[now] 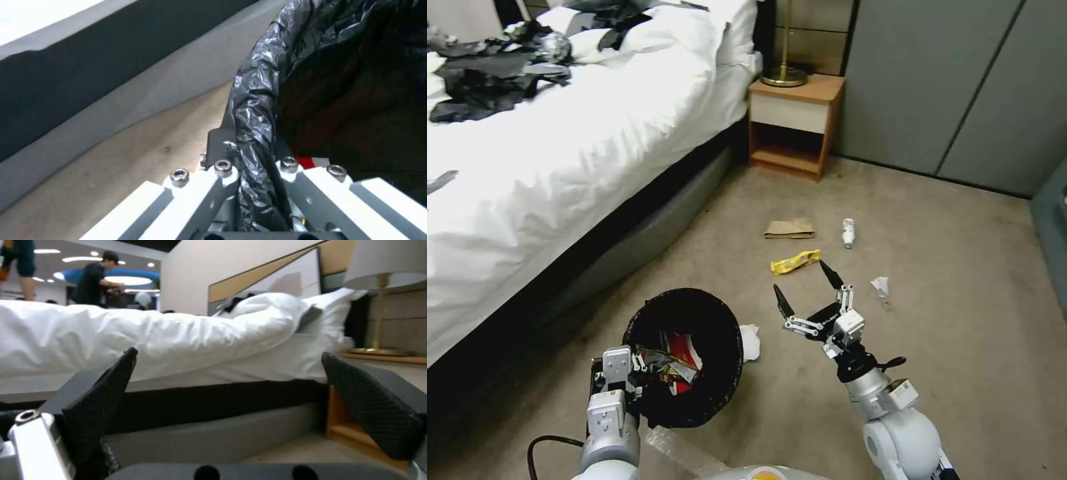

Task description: Pick up the trash bin, then pick up the garbage from the floor and place it into the trash bin.

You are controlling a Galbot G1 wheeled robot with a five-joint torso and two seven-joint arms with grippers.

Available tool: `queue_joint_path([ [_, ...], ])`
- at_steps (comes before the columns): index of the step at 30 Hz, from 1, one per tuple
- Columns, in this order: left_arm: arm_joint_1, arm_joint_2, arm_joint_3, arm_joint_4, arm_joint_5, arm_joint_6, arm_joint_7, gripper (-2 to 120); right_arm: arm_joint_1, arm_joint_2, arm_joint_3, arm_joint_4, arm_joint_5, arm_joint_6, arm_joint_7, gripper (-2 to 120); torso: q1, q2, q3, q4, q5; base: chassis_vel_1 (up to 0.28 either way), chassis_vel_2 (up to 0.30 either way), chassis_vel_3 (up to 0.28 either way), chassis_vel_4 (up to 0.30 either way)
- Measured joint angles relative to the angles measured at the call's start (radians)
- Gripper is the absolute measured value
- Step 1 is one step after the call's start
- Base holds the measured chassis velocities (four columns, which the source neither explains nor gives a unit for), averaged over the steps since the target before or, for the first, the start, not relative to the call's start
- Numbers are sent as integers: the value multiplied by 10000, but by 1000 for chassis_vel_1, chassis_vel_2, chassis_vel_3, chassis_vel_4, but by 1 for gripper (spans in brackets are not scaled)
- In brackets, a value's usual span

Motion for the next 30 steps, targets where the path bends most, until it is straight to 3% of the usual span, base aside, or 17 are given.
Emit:
queue_joint_path([
  [11, -13, -4, -32, -10, -44, 8, 4, 1, 258, 27, -389, -94, -511, -738, 735, 100, 0, 0, 0, 2, 0, 118, 113, 121, 116],
  [22, 7, -58, 68, 46, 66, -50, 2, 1, 1020, -70, -368, -1080, -598, -1768, 1663, 100, 0, 0, 0, -3, 0, 43, 43, 40, 38],
  [28, 32, -88, 99, 46, 175, -57, 0, 1, 1742, -150, -505, -1724, 28, -2669, 2205, 100, 0, 0, 0, -1, 1, 0, 0, 0, 0],
  [30, 61, -113, 126, 46, 229, -69, -1, 1, 2039, -204, -665, -1871, 607, -3469, 2780, 100, 0, 0, 0, -3, 0, 0, 0, 0, 0],
])
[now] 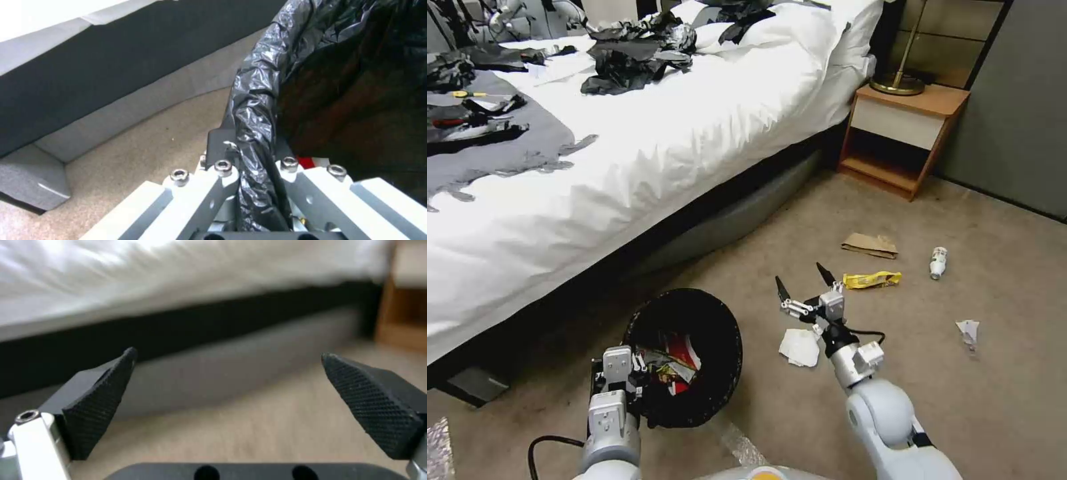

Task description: Pick up the trash bin, then pick up the garbage from the floor and place it into the trash bin.

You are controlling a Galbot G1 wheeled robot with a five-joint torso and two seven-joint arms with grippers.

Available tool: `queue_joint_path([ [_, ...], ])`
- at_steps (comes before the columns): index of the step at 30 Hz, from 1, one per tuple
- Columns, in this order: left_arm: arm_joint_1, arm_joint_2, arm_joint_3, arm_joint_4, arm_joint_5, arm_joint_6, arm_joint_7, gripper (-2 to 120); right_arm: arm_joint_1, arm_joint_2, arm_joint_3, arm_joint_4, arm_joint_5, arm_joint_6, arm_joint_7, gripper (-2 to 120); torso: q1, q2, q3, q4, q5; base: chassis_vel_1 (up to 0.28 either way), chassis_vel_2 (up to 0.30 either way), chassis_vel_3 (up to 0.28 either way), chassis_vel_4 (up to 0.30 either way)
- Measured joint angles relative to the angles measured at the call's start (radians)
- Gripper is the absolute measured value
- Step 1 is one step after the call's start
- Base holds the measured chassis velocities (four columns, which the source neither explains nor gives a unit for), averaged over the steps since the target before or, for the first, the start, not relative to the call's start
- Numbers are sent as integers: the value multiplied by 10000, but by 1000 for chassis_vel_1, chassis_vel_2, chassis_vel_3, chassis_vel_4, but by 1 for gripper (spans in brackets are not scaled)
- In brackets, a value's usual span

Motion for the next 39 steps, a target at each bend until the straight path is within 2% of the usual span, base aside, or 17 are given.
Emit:
queue_joint_path([
  [2, 66, -48, 16, -23, 95, -56, 1, 1, 647, -25, -227, -407, 874, -1527, 1061, 100, 0, 0, 0, 6, -1, 0, 0, 0, 0],
  [3, 66, -48, 16, -23, 95, -56, 1, 1, 647, -25, -227, -407, 874, -1527, 1061, 100, 0, 0, 0, 6, -1, 0, 0, 0, 0],
  [7, 134, -108, 12, -54, 194, -160, 12, 1, 1777, -4, -271, -1717, 1246, -2963, 1523, 100, 1, 0, 1, 4, 0, 0, 0, 0, 0],
  [9, 140, -116, 12, -54, 207, -173, 13, 1, 1930, -1, -283, -1954, 1295, -3108, 1558, 100, 1, 1, 1, 3, 0, 0, 0, 0, 0],
  [10, 159, -140, 16, -55, 242, -202, 15, 1, 2292, 10, -310, -2556, 1397, -3439, 1576, 100, 0, 0, 0, 4, 1, 0, 0, 0, 0],
  [11, 159, -140, 16, -55, 242, -202, 15, 1, 2292, 10, -310, -2556, 1397, -3439, 1576, 100, 0, 0, 0, 4, 1, 0, 0, 0, 0],
  [14, 188, -178, 29, -54, 279, -225, 18, 1, 2892, 59, -367, -3642, 1566, -4057, 1486, 100, 0, 0, 0, 4, 1, 0, 0, 0, 0],
  [25, 148, -149, 32, 64, 273, -225, 33, 1, 3961, 257, -309, -6011, 1367, -4997, 1016, 100, 0, 0, 0, 4, 0, 0, 0, 0, 0],
  [39, 35, -124, 44, 175, 244, -190, 49, 1, 3376, 149, -319, -6206, 524, -4935, 200, 100, -1, 0, 0, 3, 0, 0, 0, 0, 0],
])
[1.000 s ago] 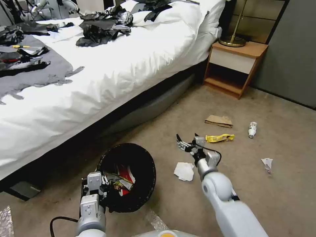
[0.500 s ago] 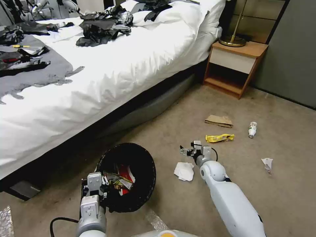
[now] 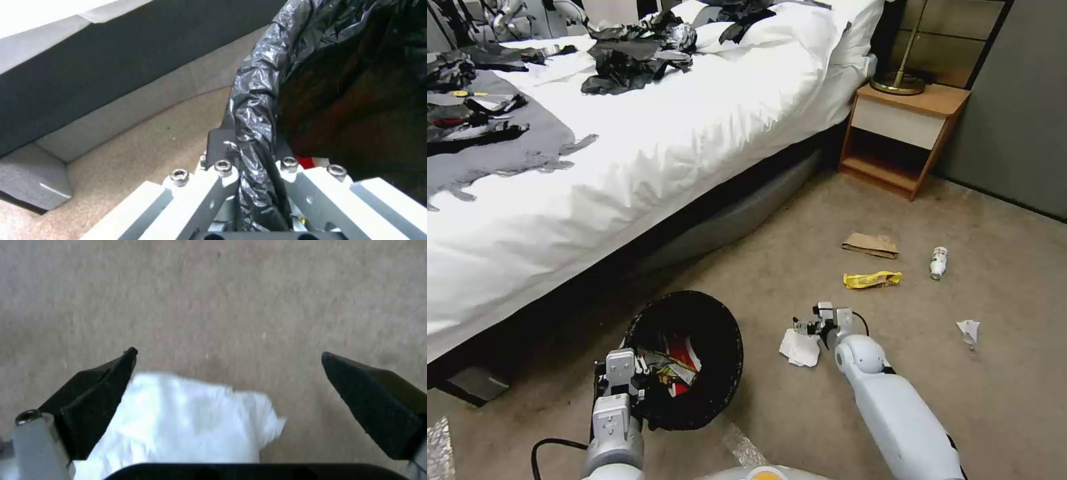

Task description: Pick up the trash bin, then pick up the garbage from the floor and place it into the trash bin.

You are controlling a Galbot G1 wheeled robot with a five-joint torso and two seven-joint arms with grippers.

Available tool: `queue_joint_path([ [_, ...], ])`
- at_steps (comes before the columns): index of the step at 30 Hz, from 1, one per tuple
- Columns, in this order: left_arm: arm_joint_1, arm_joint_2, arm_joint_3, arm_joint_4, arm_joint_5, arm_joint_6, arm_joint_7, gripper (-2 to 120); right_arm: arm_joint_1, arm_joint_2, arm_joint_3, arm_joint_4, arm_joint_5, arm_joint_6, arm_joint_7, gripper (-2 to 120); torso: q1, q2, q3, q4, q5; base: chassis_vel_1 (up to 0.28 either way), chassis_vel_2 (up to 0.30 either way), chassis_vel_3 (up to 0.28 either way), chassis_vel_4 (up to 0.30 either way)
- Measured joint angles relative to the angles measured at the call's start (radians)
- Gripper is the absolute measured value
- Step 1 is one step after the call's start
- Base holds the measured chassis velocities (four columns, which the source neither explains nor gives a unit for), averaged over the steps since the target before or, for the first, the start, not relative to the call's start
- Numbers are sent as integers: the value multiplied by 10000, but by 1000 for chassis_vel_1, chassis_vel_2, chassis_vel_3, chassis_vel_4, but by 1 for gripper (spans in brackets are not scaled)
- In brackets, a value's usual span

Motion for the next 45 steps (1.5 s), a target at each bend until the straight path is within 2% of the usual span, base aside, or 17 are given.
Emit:
queue_joint_path([
  [22, -11, 16, 34, 3, -27, -34, 0, 1, -643, 377, 523, -622, -1105, 697, -380, 100, 0, 0, -1, 0, 0, 0, 0, 0, 0],
  [25, -12, 18, 36, 3, -29, -35, -1, 1, -639, 421, 561, -761, -1212, 837, -412, 97, 0, 1, -1, -2, -4, 0, 0, 0, 0],
  [34, -9, 20, 44, -12, -25, -35, -9, 1, -632, 496, 608, -901, -1346, 1045, -413, 76, -1, 2, -3, -10, -11, 0, 0, 0, 0],
  [39, -9, 5, 82, -18, 10, -35, -14, 1, -646, 496, 613, -881, -1357, 1083, -385, 62, -1, 2, -2, -5, -7, 0, 0, 0, 0],
  [43, -17, -1, 101, -19, 27, -35, -15, 1, -656, 494, 615, -861, -1358, 1088, -380, 57, 0, 2, -1, -1, -5, 0, 0, 0, 0],
  [45, -27, -7, 120, -21, 46, -35, -16, 1, -681, 514, 618, -848, -1381, 1133, -362, 48, 0, 2, -1, 5, 1, 0, 0, 0, 0],
])
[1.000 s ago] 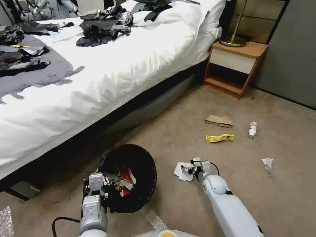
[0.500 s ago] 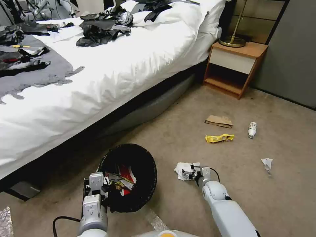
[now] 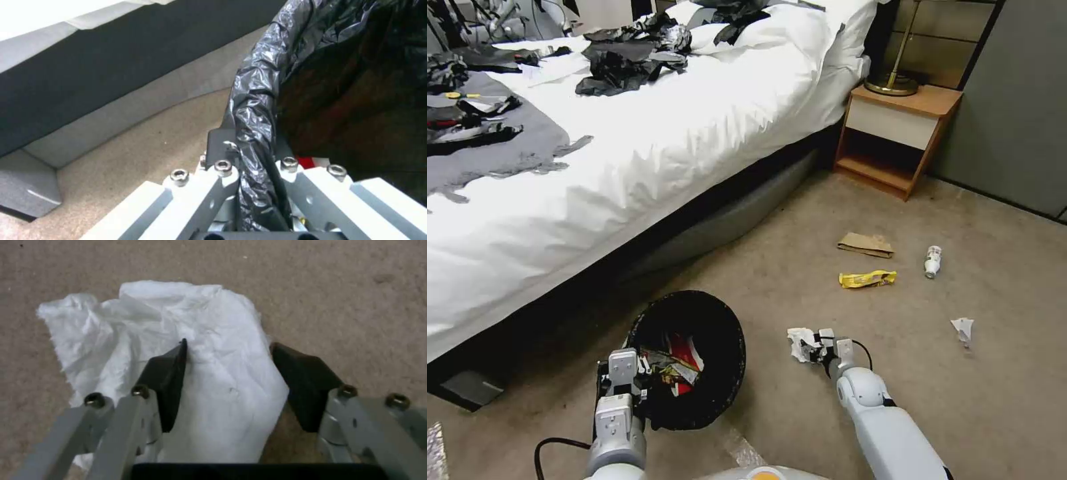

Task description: Pick up the trash bin, then pick up the garbage from the floor and place it into the trash bin.

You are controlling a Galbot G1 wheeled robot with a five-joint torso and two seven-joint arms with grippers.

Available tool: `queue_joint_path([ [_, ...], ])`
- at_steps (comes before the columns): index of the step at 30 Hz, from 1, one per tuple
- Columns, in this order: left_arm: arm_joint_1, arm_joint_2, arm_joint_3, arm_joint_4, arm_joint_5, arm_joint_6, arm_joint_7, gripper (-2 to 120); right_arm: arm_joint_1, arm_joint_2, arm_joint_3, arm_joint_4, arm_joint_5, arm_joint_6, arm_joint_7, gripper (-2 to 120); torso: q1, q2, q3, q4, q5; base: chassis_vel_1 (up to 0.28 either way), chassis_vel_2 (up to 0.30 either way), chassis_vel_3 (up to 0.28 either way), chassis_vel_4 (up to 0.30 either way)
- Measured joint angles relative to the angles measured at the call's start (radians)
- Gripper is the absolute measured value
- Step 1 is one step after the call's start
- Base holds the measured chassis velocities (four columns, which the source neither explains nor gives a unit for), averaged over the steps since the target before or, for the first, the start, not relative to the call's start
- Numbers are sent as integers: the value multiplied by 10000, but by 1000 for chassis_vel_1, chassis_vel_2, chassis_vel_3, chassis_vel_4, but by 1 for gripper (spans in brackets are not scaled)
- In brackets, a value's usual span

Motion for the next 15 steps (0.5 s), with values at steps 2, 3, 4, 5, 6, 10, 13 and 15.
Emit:
queue_joint_path([
  [2, 3, 0, 5, -2, 5, 0, -2, 1, -24, 12, 4, 15, -12, 29, 5, 41, 0, 0, 0, 2, 5, 0, 0, 0, 0],
  [3, 3, 0, 5, -2, 5, 0, -2, 1, -24, 12, 4, 15, -12, 29, 5, 41, 0, 0, 0, 2, 5, 0, 0, 0, 0],
  [4, 5, 3, 5, -5, 6, 0, -2, 1, -37, 9, 9, 23, -23, 48, 6, 37, 1, 0, 1, 0, 3, 0, 0, 0, 0],
  [5, 5, 3, 7, -4, 6, 0, -3, 1, -42, 10, 10, 28, -27, 58, 5, 36, 0, 0, 1, 0, 1, 0, 0, 0, 0],
  [6, 6, 3, 9, -8, 7, 0, -3, 1, -57, 16, 13, 46, -43, 81, 5, 30, 0, 0, 1, 1, 5, 0, 0, 0, 0],
  [10, -4, 0, 30, -16, 15, 0, -3, 1, -107, 24, 12, 124, -59, 128, 6, 19, 1, -1, 2, -1, 6, 0, 0, 0, 0],
  [13, -10, -3, 44, -16, 23, 0, -3, 1, -137, 29, 7, 178, -64, 151, 5, 13, 1, -1, 2, 0, 9, 0, 0, 0, 0],
  [15, -11, -3, 53, -15, 32, 0, -2, 1, -166, 35, -12, 232, -64, 187, 2, 7, 1, -1, 3, 3, 11, 0, 0, 0, 0],
])
